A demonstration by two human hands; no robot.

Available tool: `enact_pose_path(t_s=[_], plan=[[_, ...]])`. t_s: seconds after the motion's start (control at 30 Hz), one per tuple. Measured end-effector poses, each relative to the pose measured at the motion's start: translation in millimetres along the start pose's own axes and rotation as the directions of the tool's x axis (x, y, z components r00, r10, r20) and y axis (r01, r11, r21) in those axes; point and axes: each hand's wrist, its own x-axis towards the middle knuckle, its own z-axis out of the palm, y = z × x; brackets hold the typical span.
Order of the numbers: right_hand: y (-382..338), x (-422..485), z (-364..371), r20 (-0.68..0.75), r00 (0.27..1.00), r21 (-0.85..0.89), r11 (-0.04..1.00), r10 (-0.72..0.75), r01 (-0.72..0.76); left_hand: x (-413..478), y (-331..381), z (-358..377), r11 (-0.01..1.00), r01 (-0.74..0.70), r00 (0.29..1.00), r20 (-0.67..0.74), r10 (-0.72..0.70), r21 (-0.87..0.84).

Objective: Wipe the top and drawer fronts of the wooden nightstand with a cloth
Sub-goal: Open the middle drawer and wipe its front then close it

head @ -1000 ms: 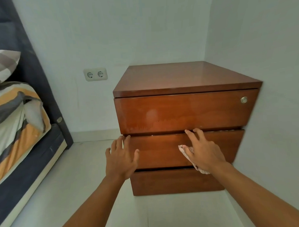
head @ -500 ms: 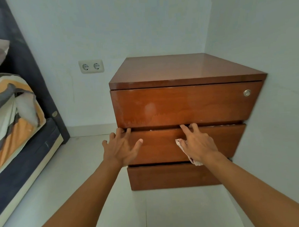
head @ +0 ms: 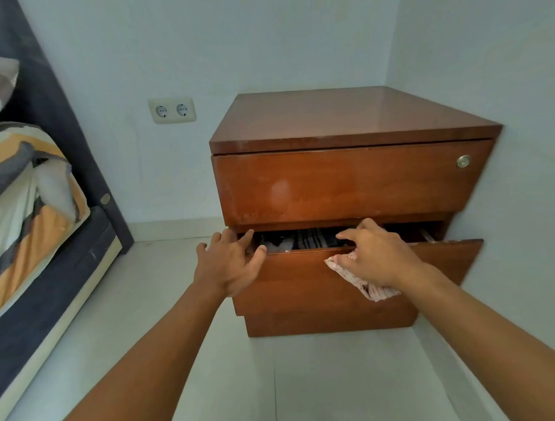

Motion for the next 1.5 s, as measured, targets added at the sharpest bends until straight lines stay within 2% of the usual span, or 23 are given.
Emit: enact_pose_path(t_s=[0.07, 0.17, 0.3, 0.37, 0.47, 0.6, 0.9, 1.07, 1.17, 1.27, 1.5], plan=[[-7.4, -4.2, -18.6, -0.028, 0.997, 0.112, 0.991, -0.071, 0.074, -10.4, 3.3, -2.5, 0.995, -0.038, 0.998, -0.053, 0.033, -0.093], [-35.4, -2.0, -48.2, -0.166, 0.974, 0.24, 0.952, -0.151, 0.188, -19.4, 2.8, -1.8, 0.978, -0.024, 0.998, 0.051, 0.035, -0.208], [-96.1, 7.4, -38.5, -0.424, 0.876, 0.196, 0.921, -0.229, 0.336, -13.2, -6.9, 6.5, 0.97, 0.043, 0.981, 0.193, 0.004, -0.24], [-113.3, 12.5, 0.1, -0.397, 0.868, 0.093, 0.927, -0.3, 0.363, -8.1, -11.1, 10.1, 0.974, 0.042, 0.975, 0.222, 0.009, -0.222], [-117.7, 7.8, 66.7, -0.294, 0.906, -0.06, 0.952, -0.306, 0.302, -1.4, -13.5, 14.3, 0.987, 0.01, 0.971, 0.236, 0.028, -0.157], [-109.3, 6.8, 102.6, -0.392, 0.853, -0.088, 0.937, -0.345, 0.338, 3.5, -14.9, 17.8, 0.993, 0.0, 0.97, 0.242, 0.029, -0.119], [-22.0, 10.6, 88.8, -0.439, 0.844, -0.182, 0.951, -0.307, 0.252, -6.7, 2.6, 12.2, 0.999, 0.044, 0.982, 0.185, -0.043, 0.002], [-7.8, 8.0, 85.8, -0.455, 0.842, -0.19, 0.955, -0.29, 0.226, -29.6, 35.9, 29.0, 0.99, -0.132, 0.991, 0.018, 0.133, -0.039], [-1.2, 9.3, 85.0, -0.457, 0.851, -0.167, 0.964, -0.26, 0.205, -30.0, 37.5, 38.7, 0.993, -0.112, 0.994, -0.02, 0.112, -0.026], [17.8, 11.9, 79.5, -0.448, 0.868, -0.135, 0.976, -0.216, 0.173, -21.6, 34.7, 36.3, 0.994, -0.109, 0.994, 0.028, 0.109, -0.015], [85.6, 16.7, 72.2, -0.462, 0.862, -0.203, 0.971, -0.21, 0.128, -15.3, 33.8, 44.3, 0.995, -0.103, 0.994, -0.04, 0.103, 0.009]])
